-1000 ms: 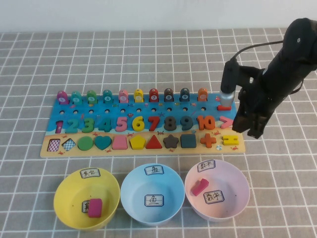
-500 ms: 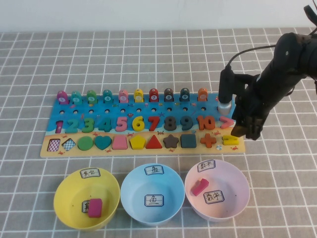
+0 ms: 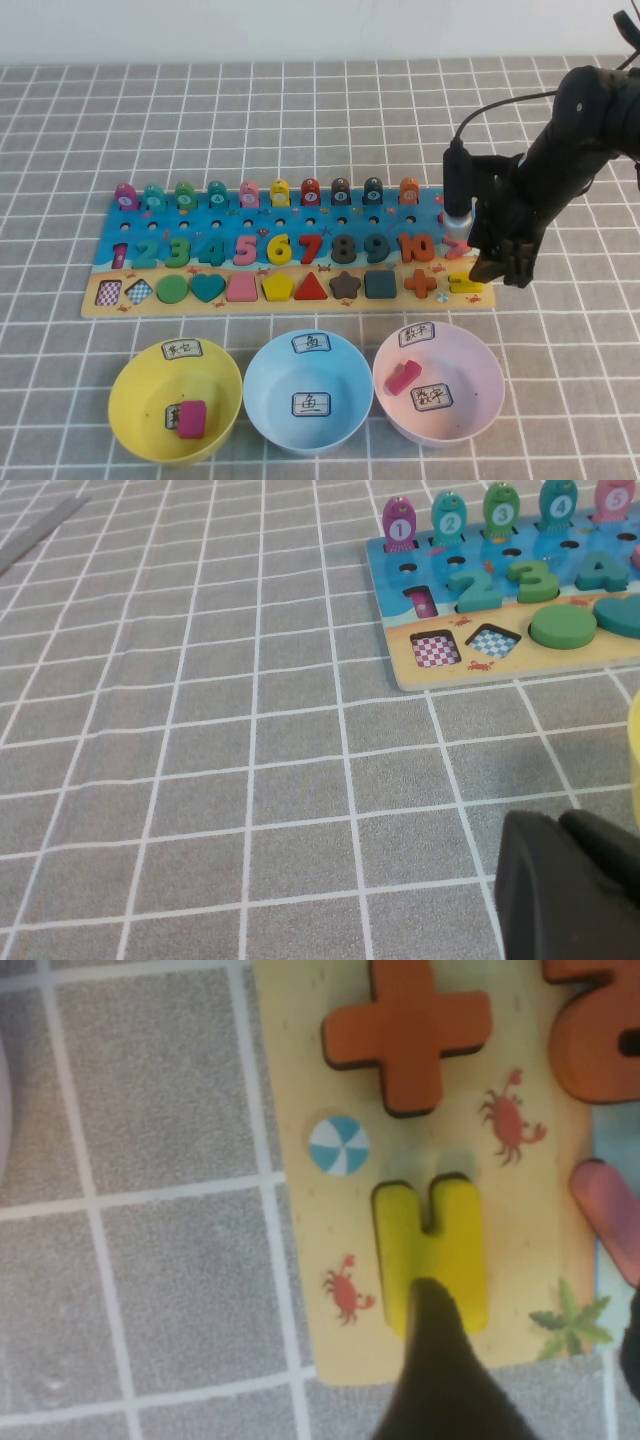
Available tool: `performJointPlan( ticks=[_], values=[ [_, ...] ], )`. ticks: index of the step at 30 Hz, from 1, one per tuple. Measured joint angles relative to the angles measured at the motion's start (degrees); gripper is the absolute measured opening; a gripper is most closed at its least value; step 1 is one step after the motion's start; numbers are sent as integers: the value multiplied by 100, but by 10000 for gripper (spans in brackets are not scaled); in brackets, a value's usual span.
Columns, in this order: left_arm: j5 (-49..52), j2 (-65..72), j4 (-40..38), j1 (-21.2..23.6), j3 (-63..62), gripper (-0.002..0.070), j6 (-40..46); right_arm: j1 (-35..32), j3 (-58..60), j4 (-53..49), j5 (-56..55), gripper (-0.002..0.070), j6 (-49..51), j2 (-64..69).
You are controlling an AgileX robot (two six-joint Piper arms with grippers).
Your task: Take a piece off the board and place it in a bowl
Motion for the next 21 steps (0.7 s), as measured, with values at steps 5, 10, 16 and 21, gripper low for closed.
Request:
performJointPlan(
  ticks=[5, 10, 16, 21],
  values=[
    [0, 0, 0, 0, 0, -3, 0, 0, 0, 67, 28, 347, 0, 18],
    [0, 0, 0, 0, 0, -3, 0, 26, -10, 82, 28, 347, -11, 220],
    [0, 0, 0, 0, 0, -3, 0, 46, -10, 72, 5, 349, -21, 257],
    [0, 0, 0, 0, 0, -3, 0, 46, -10, 72, 5, 349, -21, 257]
  ],
)
